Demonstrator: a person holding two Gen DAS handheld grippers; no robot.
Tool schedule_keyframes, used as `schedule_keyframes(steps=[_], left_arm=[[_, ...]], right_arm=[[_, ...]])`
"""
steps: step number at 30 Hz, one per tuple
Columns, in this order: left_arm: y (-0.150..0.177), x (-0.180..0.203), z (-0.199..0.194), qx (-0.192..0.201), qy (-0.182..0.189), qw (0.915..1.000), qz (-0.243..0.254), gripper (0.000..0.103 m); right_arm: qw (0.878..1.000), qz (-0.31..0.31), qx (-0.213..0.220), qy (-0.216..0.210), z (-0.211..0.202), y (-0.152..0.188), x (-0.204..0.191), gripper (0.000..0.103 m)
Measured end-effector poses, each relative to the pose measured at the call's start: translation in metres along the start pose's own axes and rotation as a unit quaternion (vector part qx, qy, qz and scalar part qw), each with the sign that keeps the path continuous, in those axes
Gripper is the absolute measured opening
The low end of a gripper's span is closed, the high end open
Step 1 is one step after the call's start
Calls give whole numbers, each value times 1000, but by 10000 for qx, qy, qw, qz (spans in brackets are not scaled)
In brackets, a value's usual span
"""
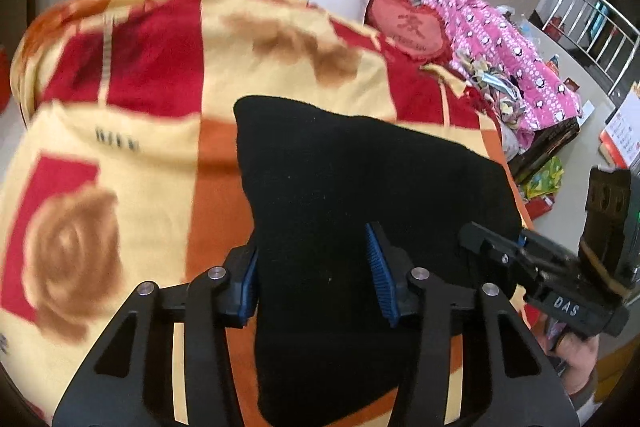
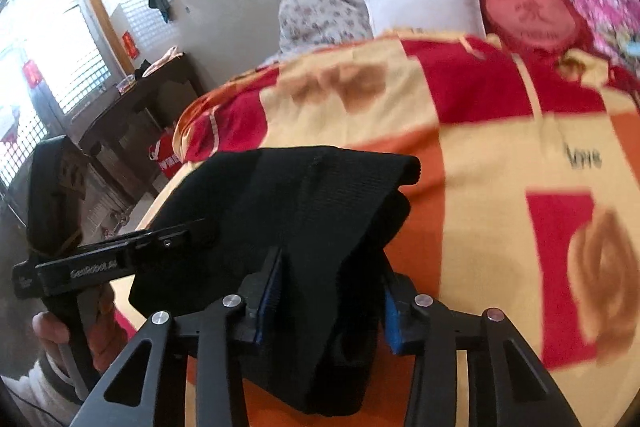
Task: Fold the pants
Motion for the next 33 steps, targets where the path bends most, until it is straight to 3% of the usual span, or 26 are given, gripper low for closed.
schedule_keyframes(steps=[6,12,14,18,23,28,30,33], left_arm=[[-36,-10,16,292,-271,9992,-5,47],[-27,-42,68,-322,-700,9968,-197,49],[-24,-47,69,-298,-665,9969,-289,56],[-29,-48,62,-274,-762,9964,-233,56],[-36,-36,53,-92,-1105,9938,87,56],[-37,-24,56,-4,-1372,9894,468,56],[-36,-23,61,-47,-1438,9882,523,56],[-36,-24,69,-73,-1524,9866,584,58]], right_arm=[[9997,-211,138,24,36,-43,1,41],[9964,-293,-582,551,99,-25,27,43],[9978,-162,-487,420,94,-26,31,45],[9972,-235,-264,664,73,-36,33,45],[9996,-213,-36,185,49,-47,14,45],[9988,-440,-182,-109,52,-40,-14,45],[9984,-513,-237,-93,57,-36,-16,45],[9967,-670,-353,275,70,-28,-12,45]])
Point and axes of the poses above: each gripper's, at about its wrist camera, not at the fingertips, and z roughly the way its jaws point, x to its right, y to its underside, the point moved 3 cm from there along z, roughly the way its jaws point, and after that the axes turned 11 degrees about x, right-handed, at the moved point
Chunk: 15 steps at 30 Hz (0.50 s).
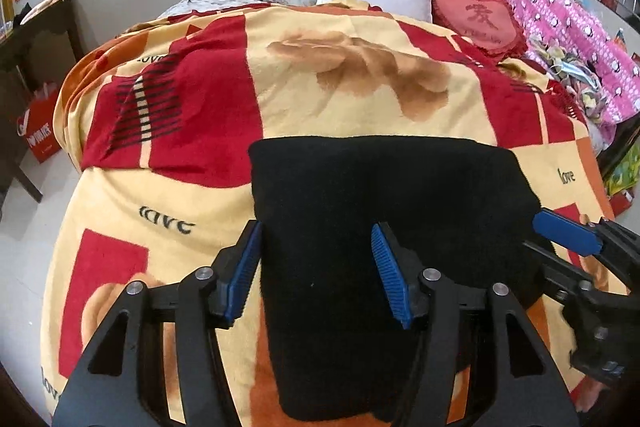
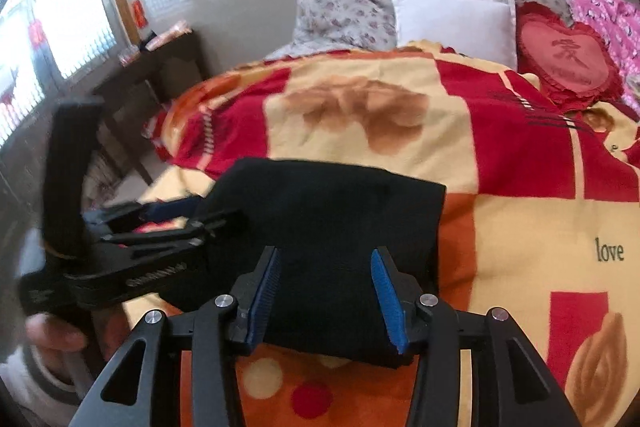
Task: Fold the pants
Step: 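Release the pants and pull both grippers back from the folded bundle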
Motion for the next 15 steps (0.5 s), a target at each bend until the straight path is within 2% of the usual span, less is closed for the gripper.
schedule_keyframes(steps=[1,6,10,15], left_arm=[[0,0,3,-5,6,10000,-2,62],[1,0,13,-20,64,10000,-52,68],[1,1,17,-45,61,9999,-119,69],[1,0,12,-83,87,9997,-194,69]], right_arm=[[9998,-39,-77,172,7,4,3,45],[9988,-167,-189,408,25,12,10,46],[9990,-224,-158,366,33,8,11,47],[9995,-100,-223,215,24,4,11,48]])
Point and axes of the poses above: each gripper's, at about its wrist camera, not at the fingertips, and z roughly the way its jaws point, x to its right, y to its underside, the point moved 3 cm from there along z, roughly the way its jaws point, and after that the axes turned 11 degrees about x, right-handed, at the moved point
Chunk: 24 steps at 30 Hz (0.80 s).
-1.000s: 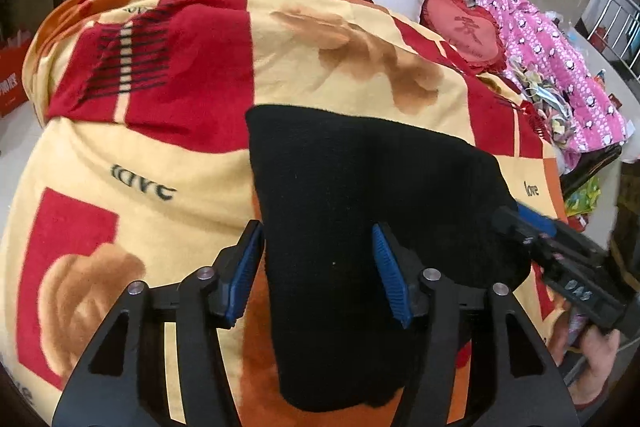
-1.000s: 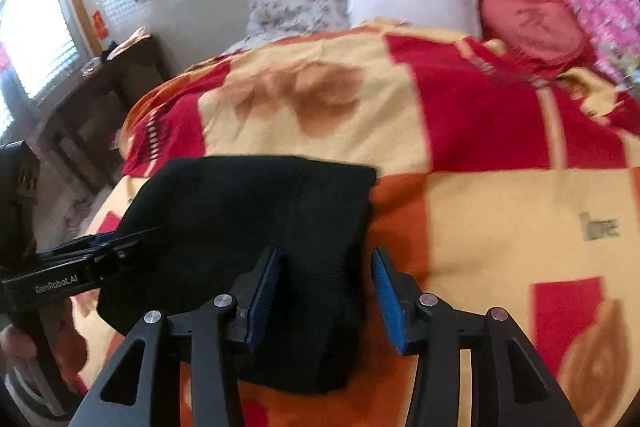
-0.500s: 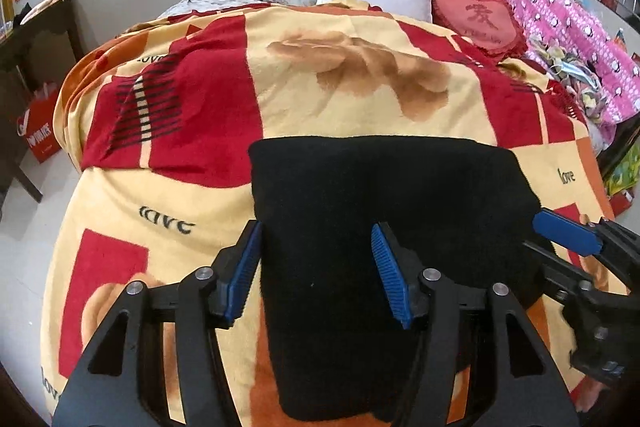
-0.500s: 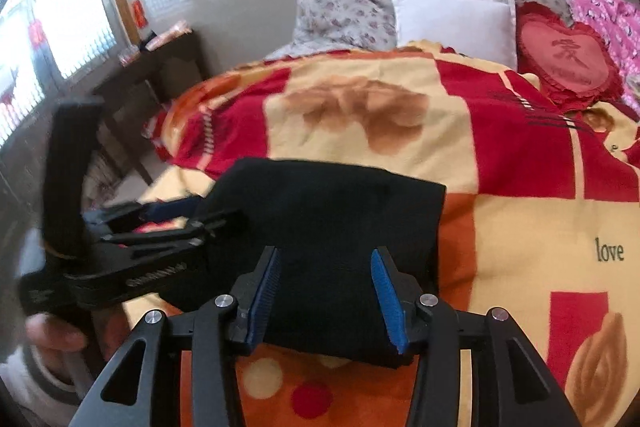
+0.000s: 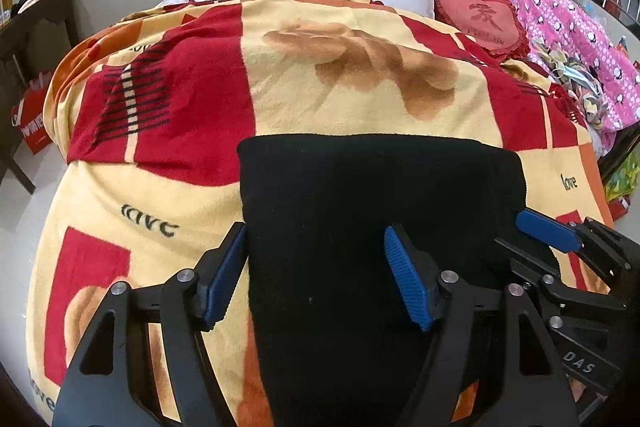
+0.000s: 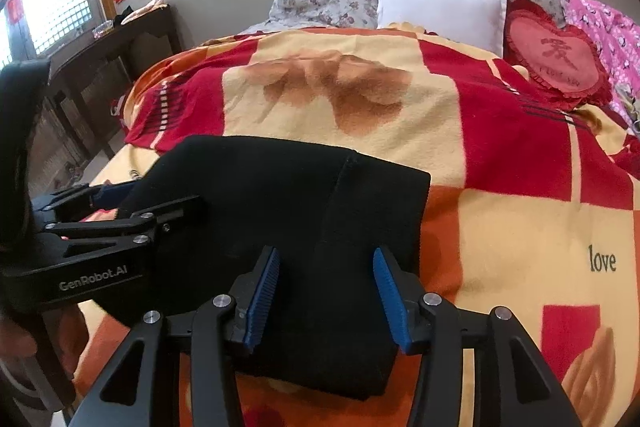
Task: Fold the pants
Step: 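Release the pants and pull both grippers back from the folded bundle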
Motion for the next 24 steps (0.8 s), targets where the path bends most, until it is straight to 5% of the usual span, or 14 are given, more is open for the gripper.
schedule_keyframes(steps=[4,12,24], left_arm=[[3,-1,-12,98,-68,9999,-34,69],[15,-3,-35,218,-205,9995,-56,69],[33,-1,-75,365,-343,9987,-49,69]], right_arm=[[9996,157,190,-152,-22,1,-5,48],[9997,18,53,224,-25,29,-12,49],[9986,-51,378,373,-62,20,-21,49]])
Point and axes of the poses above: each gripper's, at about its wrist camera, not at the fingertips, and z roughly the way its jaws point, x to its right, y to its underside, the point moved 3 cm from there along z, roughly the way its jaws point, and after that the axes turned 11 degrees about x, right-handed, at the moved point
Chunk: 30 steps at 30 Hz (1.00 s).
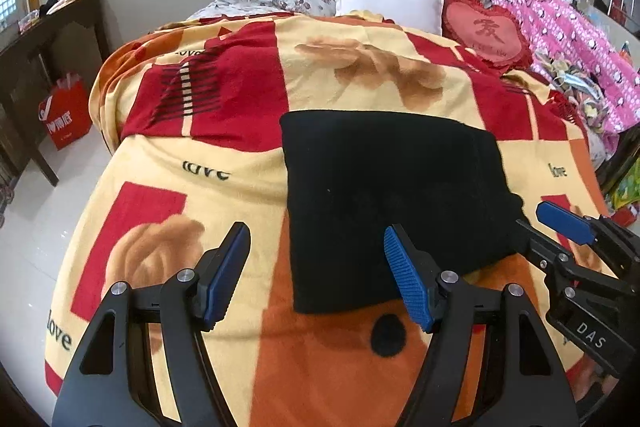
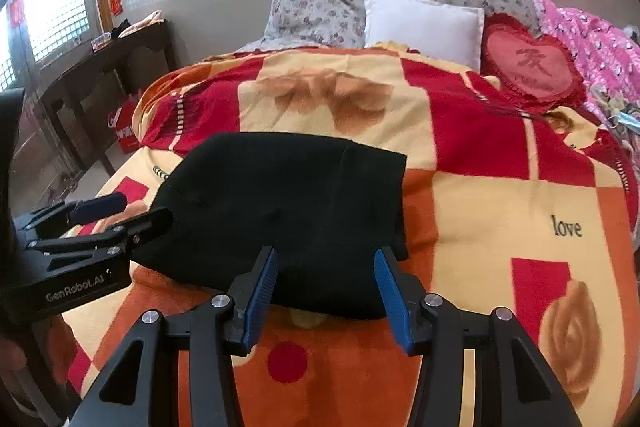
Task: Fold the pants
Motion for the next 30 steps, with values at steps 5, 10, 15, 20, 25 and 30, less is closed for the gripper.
schedule_keyframes(steps=[5,10,15,20,25,30], left_arm=[[2,1,-13,70,-61,10000,18,69],[5,2,-24,72,-65,9999,30,69],[5,0,-34,188,-97,9998,55,69],[5,-4,-41,276,-247,9993,75,69],[7,-5,-43,338,-372,9987,126,69],[8,-4,-44,391,-467,9980,192,69]], right_arm=[[9999,105,99,88,-15,-2,1,49],[9996,96,155,226,-25,-2,-2,49],[9995,92,157,271,-28,-1,-5,49],[9993,140,214,270,-32,0,-6,49],[9993,176,156,275,-29,2,-5,49],[9993,191,148,273,-28,3,-6,49]])
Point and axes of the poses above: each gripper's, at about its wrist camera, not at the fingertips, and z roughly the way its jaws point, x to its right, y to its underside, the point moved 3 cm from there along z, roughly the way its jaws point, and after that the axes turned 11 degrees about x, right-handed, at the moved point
